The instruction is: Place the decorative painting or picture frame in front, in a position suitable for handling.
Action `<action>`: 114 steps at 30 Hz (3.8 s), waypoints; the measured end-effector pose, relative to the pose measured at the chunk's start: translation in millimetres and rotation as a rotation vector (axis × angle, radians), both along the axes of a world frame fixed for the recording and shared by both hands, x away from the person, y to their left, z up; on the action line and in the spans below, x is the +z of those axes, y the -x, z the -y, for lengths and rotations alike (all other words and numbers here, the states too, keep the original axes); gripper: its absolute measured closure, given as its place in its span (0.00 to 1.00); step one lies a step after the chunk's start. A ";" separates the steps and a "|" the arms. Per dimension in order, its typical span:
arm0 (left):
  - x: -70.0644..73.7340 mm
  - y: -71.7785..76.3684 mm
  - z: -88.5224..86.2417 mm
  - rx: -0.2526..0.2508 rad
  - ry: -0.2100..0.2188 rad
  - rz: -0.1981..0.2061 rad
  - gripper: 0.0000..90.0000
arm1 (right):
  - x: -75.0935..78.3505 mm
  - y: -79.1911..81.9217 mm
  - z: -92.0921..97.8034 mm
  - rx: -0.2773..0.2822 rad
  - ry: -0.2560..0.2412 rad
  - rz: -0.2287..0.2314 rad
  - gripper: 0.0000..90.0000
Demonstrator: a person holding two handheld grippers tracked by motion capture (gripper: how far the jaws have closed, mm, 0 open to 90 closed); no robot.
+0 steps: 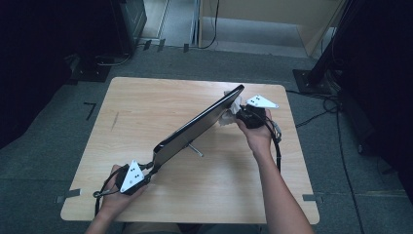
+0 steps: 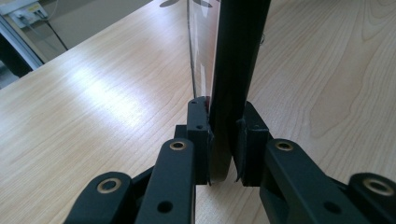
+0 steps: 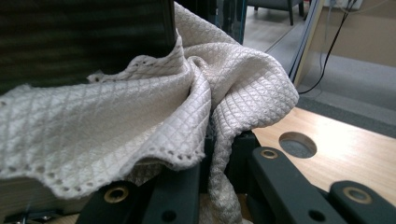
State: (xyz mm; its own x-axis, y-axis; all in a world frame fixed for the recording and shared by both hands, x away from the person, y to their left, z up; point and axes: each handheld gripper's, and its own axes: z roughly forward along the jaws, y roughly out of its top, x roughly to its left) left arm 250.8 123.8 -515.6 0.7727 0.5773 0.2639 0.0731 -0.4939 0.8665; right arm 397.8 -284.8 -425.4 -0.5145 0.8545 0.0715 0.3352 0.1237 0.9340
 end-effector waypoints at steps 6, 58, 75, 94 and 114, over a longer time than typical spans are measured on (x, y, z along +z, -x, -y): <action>-0.1 0.3 0.3 0.000 -0.001 0.000 0.89 | -16.9 -7.6 -3.1 0.011 0.008 -0.046 0.94; -0.3 0.5 3.7 0.019 -0.028 -0.016 0.79 | -32.6 -4.8 31.2 -0.187 0.047 -0.206 0.93; 3.3 6.3 -12.5 0.039 -0.017 -0.095 0.26 | -29.4 19.0 46.3 -0.202 0.073 -0.258 0.23; 5.7 16.9 -69.7 0.244 -0.009 -0.175 0.02 | -46.1 89.5 79.7 -0.243 0.096 -0.300 0.00; -0.6 -0.1 -101.4 0.548 -0.006 -0.356 0.00 | -90.1 155.8 125.6 -0.326 0.110 -0.399 0.00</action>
State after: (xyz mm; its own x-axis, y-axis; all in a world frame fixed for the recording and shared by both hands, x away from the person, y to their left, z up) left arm 250.9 225.3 -516.2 0.4077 0.9117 0.0508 0.5974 -0.3085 0.7402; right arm 242.0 -410.4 -515.5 -0.1716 0.9792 0.1086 0.6995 0.0435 0.7133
